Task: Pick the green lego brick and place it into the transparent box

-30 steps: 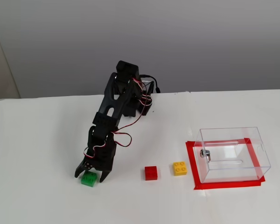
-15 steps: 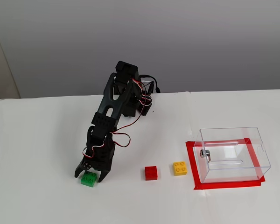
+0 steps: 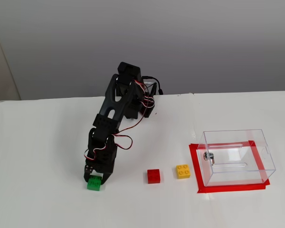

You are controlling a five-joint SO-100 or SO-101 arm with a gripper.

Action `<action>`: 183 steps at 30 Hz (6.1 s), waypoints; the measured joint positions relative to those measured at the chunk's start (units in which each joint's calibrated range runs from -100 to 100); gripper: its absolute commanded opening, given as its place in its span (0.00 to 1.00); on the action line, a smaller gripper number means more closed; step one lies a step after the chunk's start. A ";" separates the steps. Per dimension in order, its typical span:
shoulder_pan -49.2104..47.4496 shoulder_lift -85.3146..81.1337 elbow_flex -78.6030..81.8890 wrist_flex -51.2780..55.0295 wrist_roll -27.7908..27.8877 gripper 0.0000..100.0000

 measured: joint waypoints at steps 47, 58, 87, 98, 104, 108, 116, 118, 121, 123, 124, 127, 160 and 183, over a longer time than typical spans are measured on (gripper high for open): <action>-13.03 -20.47 -30.19 26.31 -5.13 0.10; -29.17 -22.49 -30.27 26.31 -5.13 0.10; -78.21 -10.82 -30.36 20.99 -5.91 0.10; -89.74 -6.09 -33.98 17.99 -6.20 0.10; -94.12 -1.18 -40.07 17.82 -6.60 0.10; -95.30 0.42 -41.66 17.82 -6.60 0.10; -95.41 0.51 -41.75 19.02 -6.60 0.10; -95.41 0.42 -40.42 19.02 -6.60 0.10; -95.41 0.68 -38.13 19.02 -6.60 0.18; -95.41 0.76 -37.07 19.02 -6.60 0.25; -95.41 0.76 -36.72 19.02 -6.60 0.27; -95.41 0.76 -36.72 19.02 -6.60 0.29; -92.95 -1.44 -36.72 20.74 -6.60 0.02; -68.38 -26.98 -35.75 31.88 -6.60 0.02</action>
